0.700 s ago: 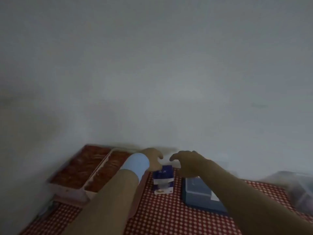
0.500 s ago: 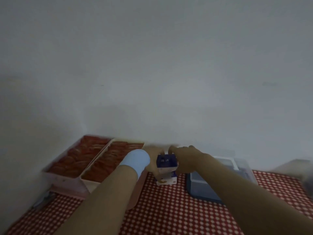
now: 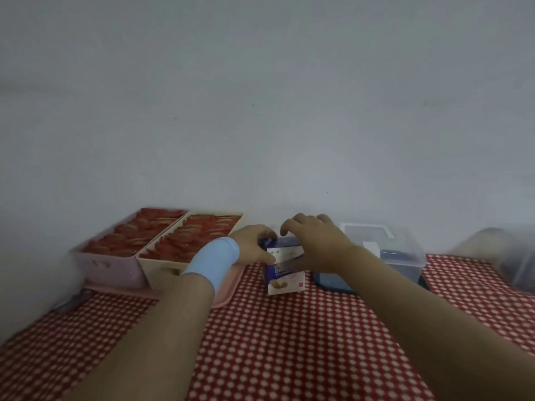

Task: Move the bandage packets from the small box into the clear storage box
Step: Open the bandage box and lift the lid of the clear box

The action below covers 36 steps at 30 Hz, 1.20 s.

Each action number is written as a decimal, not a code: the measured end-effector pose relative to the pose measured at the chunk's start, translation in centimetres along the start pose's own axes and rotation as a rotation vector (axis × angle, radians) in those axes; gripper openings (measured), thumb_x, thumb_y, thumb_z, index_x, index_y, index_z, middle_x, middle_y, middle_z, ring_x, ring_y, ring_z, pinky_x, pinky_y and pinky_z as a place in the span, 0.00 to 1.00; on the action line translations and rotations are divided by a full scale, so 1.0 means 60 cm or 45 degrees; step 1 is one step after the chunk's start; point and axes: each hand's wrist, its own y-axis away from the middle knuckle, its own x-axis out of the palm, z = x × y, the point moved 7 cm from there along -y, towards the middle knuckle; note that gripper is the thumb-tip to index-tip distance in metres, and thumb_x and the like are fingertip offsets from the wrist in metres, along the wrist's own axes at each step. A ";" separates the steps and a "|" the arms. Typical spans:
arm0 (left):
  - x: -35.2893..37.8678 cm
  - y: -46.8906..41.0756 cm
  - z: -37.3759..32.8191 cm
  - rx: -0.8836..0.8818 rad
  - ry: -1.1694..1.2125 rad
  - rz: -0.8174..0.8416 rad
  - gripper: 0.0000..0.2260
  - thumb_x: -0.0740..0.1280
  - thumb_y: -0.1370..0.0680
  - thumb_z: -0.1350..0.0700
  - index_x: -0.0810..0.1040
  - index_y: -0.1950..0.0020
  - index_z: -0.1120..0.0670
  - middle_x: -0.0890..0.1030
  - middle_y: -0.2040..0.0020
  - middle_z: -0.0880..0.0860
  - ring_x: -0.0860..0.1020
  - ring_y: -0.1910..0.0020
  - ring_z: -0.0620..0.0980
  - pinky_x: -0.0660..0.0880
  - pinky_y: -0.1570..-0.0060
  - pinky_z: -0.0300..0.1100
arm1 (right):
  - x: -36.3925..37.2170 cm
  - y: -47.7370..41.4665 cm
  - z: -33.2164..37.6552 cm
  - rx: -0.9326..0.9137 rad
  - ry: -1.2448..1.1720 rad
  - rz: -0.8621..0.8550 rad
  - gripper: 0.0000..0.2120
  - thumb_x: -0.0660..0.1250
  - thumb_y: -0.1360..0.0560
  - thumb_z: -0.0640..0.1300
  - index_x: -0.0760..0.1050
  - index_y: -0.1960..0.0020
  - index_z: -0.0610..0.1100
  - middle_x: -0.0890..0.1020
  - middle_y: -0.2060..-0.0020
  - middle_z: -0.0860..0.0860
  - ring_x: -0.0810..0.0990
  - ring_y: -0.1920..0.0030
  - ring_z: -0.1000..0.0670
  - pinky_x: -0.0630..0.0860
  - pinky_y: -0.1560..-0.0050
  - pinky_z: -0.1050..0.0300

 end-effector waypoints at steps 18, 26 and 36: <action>-0.001 0.026 -0.016 0.194 0.041 -0.217 0.17 0.72 0.28 0.61 0.80 0.43 0.45 0.77 0.46 0.45 0.77 0.48 0.47 0.77 0.47 0.42 | 0.006 0.032 0.007 0.066 -0.277 -0.476 0.10 0.63 0.19 0.50 0.80 0.47 0.46 0.84 0.56 0.51 0.81 0.59 0.49 0.79 0.59 0.50; 0.004 0.046 -0.005 0.215 0.160 -0.394 0.06 0.75 0.30 0.44 0.85 0.54 0.41 0.82 0.50 0.40 0.79 0.50 0.41 0.77 0.46 0.48 | 0.003 0.037 0.006 0.121 -0.427 -0.583 0.05 0.70 0.23 0.46 0.86 0.50 0.50 0.87 0.57 0.54 0.83 0.61 0.53 0.77 0.62 0.61; -0.007 0.070 -0.043 0.121 -0.120 -0.400 0.06 0.68 0.22 0.48 0.83 0.51 0.46 0.83 0.51 0.45 0.79 0.50 0.47 0.74 0.48 0.43 | -0.003 0.060 0.026 0.129 -0.402 -0.546 0.08 0.63 0.18 0.44 0.80 0.45 0.46 0.84 0.50 0.52 0.82 0.55 0.49 0.80 0.56 0.48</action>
